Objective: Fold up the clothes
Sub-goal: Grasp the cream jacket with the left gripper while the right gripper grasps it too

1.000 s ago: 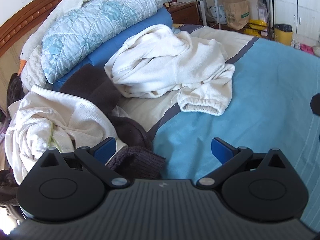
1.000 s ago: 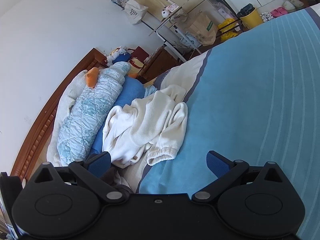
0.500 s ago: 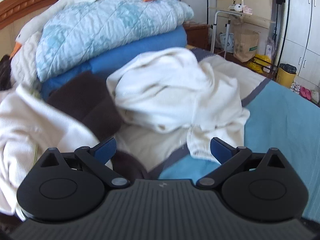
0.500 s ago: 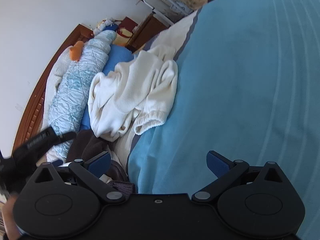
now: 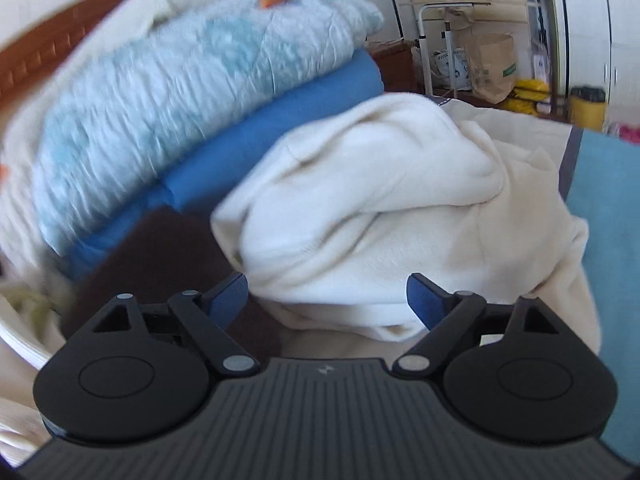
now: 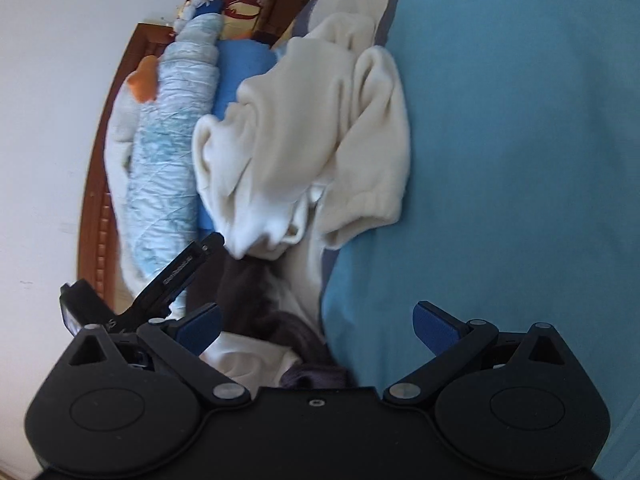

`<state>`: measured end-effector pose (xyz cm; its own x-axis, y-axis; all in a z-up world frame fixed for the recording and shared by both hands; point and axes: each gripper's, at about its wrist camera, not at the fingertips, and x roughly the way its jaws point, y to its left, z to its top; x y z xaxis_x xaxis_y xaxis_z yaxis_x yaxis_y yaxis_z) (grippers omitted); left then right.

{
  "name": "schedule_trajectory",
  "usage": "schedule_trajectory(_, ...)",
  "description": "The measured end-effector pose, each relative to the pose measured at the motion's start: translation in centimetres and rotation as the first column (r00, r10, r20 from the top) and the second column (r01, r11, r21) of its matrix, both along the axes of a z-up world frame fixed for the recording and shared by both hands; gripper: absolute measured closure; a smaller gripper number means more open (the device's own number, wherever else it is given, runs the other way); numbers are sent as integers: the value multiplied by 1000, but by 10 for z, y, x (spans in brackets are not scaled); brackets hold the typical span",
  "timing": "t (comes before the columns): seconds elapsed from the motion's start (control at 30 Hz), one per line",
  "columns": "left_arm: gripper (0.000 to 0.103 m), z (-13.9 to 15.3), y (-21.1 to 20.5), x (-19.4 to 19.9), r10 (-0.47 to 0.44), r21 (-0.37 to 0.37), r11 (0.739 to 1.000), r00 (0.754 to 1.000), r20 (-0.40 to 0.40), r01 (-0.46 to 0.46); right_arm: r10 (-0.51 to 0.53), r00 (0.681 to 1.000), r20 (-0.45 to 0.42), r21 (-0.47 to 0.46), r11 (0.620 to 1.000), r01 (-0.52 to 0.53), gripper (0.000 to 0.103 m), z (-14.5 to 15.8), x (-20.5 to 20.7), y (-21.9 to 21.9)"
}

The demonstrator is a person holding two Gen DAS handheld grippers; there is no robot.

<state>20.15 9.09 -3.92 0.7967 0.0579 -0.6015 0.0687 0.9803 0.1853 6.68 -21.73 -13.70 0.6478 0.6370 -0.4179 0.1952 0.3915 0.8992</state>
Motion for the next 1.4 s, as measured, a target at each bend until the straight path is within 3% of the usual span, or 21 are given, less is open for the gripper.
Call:
schedule_trajectory(0.17, 16, -17, 24, 41, 94, -106, 990, 995, -23, -96, -10, 999, -44, -4, 1000, 9, 0, -6, 48, 0)
schedule_trajectory(0.27, 16, -37, 47, 63, 172, -216, 958, 981, -95, -189, -31, 996, -83, 76, 996, 37, 0, -22, 81, 5)
schedule_trajectory(0.4, 16, -57, 66, 66, 142, -335, 929, 987, -73, -158, -66, 993, -96, 106, 991, 76, 0, -34, 111, 16)
schedule_trajectory(0.47, 16, -63, 79, 69, 130, -430, 889, 987, -95, -158, -90, 994, -58, 85, 992, 95, 0, -32, 126, 17)
schedule_trajectory(0.53, 16, -69, 97, 68, 122, -570, 803, 984, -126, -173, -111, 994, -7, 58, 992, 111, 0, -27, 141, 16)
schedule_trajectory(0.57, 16, -71, 102, 66, 123, -602, 781, 986, -115, -168, -115, 993, 0, 28, 993, 115, 0, -24, 149, 17)
schedule_trajectory(0.73, 16, -71, 87, 77, 150, -509, 844, 986, -77, -169, -115, 993, -38, -55, 992, 113, 0, -24, 194, 27)
schedule_trajectory(0.83, 12, -74, 81, 87, 176, -518, 836, 982, -63, -183, -111, 994, -11, -113, 988, 109, 0, -21, 217, 33)
schedule_trajectory(0.93, 12, -82, 83, 95, 186, -559, 806, 980, -75, -195, -114, 993, -6, -170, 979, 112, 0, -21, 235, 38)
schedule_trajectory(0.97, 18, -85, 84, 98, 175, -580, 792, 981, -83, -190, -101, 995, 24, -233, 967, 104, 8, -16, 234, 44)
schedule_trajectory(1.0, 40, -90, 87, 102, 111, -623, 767, 988, -110, -156, -86, 995, 53, -295, 951, 98, 18, -11, 233, 50)
schedule_trajectory(1.03, 46, -93, 87, 108, 66, -638, 755, 986, -154, -150, -69, 994, 81, -356, 930, 93, 46, -5, 233, 55)
schedule_trajectory(1.1, 53, -90, 84, 109, 42, -618, 776, 988, -150, -126, -29, 991, 133, -472, 877, 89, 59, 5, 231, 66)
schedule_trajectory(1.17, 60, -87, 85, 107, 34, -636, 763, 989, -141, -117, 15, 984, 179, -568, 818, 91, 66, 17, 222, 78)
schedule_trajectory(1.2, 66, -86, 86, 106, 25, -646, 756, 991, -135, -107, 30, 980, 199, -585, 806, 94, 68, 22, 213, 80)
schedule_trajectory(1.3, 83, -76, 84, 100, -12, -647, 760, 994, -112, -64, 49, 965, 259, -562, 820, 109, 72, 36, 185, 70)
schedule_trajectory(1.4, 87, -56, 74, 87, -92, -667, 744, 995, -46, 38, 59, 944, 325, -533, 836, 132, 73, 57, 156, 57)
